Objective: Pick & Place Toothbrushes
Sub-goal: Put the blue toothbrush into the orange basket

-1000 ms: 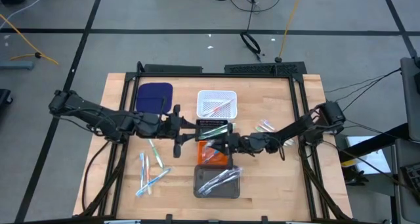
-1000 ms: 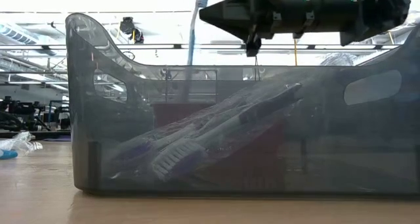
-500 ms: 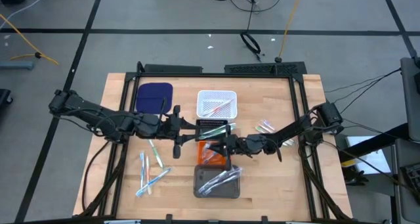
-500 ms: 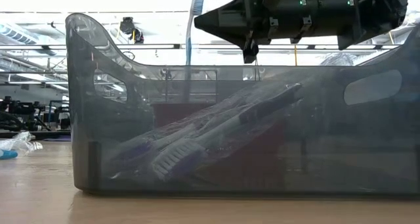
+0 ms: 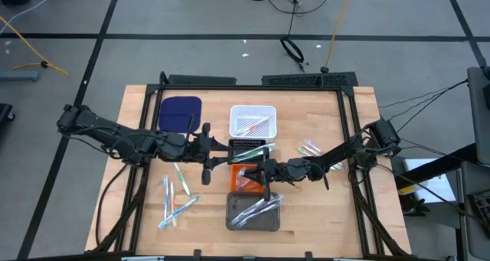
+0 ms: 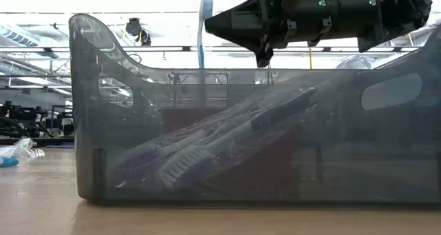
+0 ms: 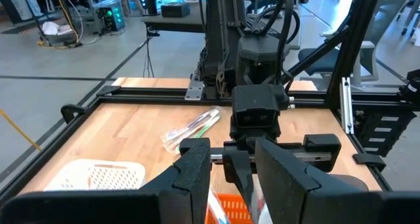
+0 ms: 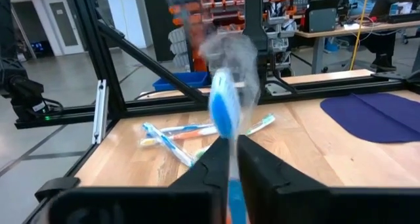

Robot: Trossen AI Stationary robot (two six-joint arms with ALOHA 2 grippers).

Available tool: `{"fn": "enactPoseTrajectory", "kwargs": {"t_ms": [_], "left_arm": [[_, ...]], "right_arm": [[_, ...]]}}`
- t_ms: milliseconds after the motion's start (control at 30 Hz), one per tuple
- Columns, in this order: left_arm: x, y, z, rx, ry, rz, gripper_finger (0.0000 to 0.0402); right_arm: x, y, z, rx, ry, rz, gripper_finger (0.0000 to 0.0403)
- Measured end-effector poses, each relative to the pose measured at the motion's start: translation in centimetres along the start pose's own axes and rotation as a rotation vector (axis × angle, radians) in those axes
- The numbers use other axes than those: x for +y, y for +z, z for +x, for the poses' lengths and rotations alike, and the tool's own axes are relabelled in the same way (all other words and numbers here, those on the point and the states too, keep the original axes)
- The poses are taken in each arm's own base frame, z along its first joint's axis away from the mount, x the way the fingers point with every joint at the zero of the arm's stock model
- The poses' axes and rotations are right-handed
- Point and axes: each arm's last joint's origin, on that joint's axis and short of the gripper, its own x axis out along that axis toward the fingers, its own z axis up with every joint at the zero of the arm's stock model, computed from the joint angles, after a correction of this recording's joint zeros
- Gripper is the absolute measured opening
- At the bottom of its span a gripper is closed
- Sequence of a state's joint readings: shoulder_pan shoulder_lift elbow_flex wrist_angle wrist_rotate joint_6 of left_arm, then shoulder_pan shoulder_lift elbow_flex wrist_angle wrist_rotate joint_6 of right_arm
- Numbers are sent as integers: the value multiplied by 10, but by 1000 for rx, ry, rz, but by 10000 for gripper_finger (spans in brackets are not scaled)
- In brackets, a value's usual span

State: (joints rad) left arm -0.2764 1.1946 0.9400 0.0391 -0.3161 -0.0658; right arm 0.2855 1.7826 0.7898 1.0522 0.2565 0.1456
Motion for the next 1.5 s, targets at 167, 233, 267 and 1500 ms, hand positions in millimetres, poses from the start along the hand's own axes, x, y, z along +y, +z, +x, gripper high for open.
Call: {"fn": "enactPoseTrajectory", "kwargs": {"t_ms": [167,233,267,1500], "left_arm": [[0,-1,0,6,0,1,120],[0,-1,0,8,1,2,120],[0,-1,0,8,1,2,120],[0,-2,0,21,1,7,120]], "right_arm": [[0,0,0,0,0,-11,87],[0,0,0,1,0,-12,114],[0,0,0,2,-1,-15,127],[-15,7,-46,270,-186,-119,142]]}}
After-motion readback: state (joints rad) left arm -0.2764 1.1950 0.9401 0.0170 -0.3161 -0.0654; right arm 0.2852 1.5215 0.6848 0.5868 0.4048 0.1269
